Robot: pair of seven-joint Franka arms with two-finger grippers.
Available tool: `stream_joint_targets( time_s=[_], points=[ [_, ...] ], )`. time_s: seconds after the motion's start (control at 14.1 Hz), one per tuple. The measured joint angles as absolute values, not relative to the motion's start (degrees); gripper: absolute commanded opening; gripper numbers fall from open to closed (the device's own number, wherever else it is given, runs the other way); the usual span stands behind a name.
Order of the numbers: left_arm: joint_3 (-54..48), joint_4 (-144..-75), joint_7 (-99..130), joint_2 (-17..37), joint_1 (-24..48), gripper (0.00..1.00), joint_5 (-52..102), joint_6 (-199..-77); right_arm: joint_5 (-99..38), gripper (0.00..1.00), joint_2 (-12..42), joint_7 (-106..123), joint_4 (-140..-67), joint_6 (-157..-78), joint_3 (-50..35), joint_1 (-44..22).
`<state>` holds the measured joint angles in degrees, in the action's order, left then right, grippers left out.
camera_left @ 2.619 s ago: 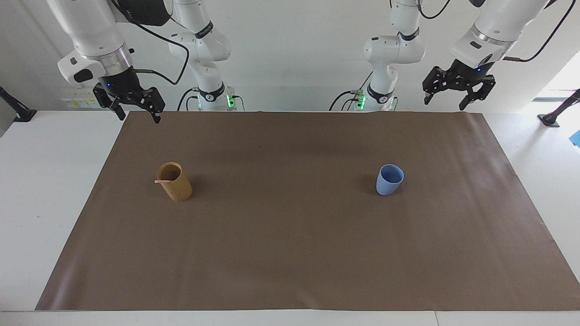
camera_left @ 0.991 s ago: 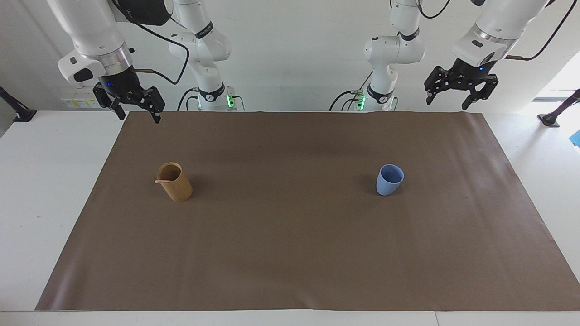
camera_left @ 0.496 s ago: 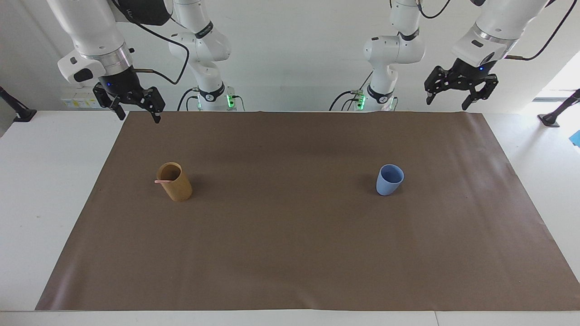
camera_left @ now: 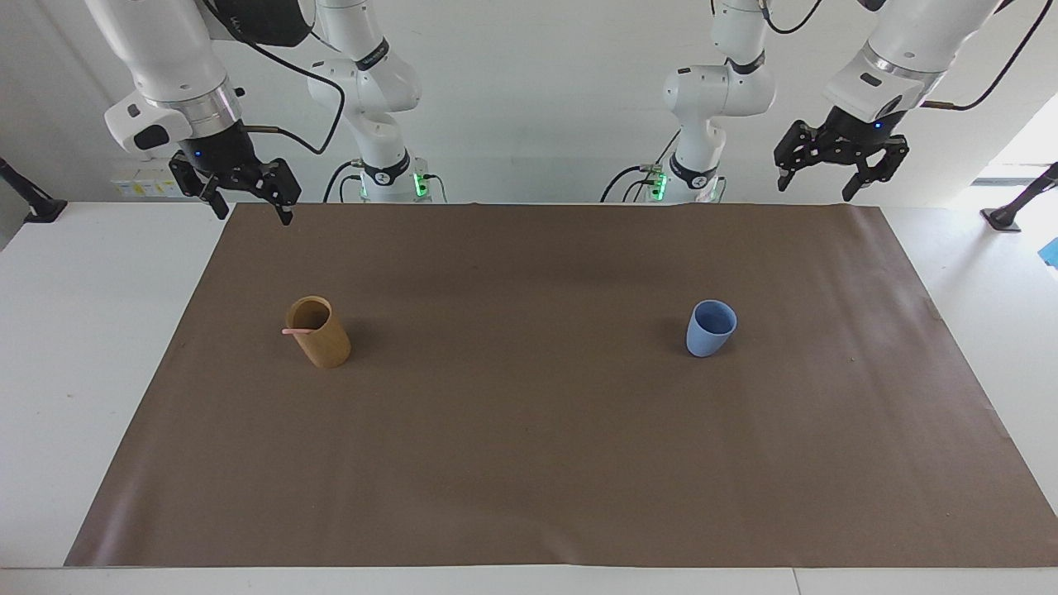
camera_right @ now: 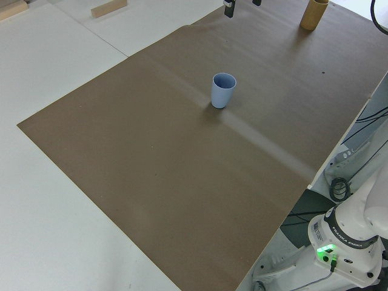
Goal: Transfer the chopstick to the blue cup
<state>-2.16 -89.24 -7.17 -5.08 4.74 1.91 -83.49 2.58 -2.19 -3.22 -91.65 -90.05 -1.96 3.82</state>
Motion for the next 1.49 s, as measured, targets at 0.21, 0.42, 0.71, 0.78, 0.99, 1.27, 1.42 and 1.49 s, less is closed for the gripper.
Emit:
stream_joint_targets(
  time_s=[0.21,0.42,0.71,0.78,0.99,1.27,1.42,1.49],
  points=[
    [-2.16,-89.24,-7.17,-5.08,4.74,1.0,1.91,-83.49,2.58,1.0,-2.19,-3.22,-91.65,-90.05,-2.3,3.35],
    [-2.16,-89.24,-7.17,-5.08,4.74,1.0,1.91,-83.49,2.58,1.0,-2.19,-3.22,-91.65,-90.05,-2.29,3.41],
    [-2.16,-89.24,-7.17,-5.08,4.74,1.0,1.91,-83.49,2.58,1.0,-2.19,-3.22,-91.65,-90.05,-1.83,3.58],
    [-2.16,-89.24,-7.17,-5.08,4.74,1.0,1.91,-83.49,2.58,1.0,-2.19,-3.22,-91.65,-90.05,-1.78,3.62],
    [-2.19,-89.54,-7.17,-5.09,4.74,1.0,1.92,-83.44,2.58,1.0,-2.19,-3.22,-91.65,-90.05,-1.75,3.63],
    [-2.46,-91.82,-7.17,-5.11,4.74,1.0,1.98,-83.58,2.58,1.0,-2.19,-3.22,-91.65,-90.05,-1.69,3.7],
    [-2.63,-95.24,-7.16,-5.09,4.76,1.0,2.02,-86.49,2.58,1.0,-2.19,-3.22,-91.65,-90.05,-1.69,3.72],
    [-2.75,-97.86,-7.15,-5.03,4.76,1.0,2.05,-89.47,2.58,1.0,-2.19,-3.22,-91.65,-90.11,-1.69,3.73]
  ],
)
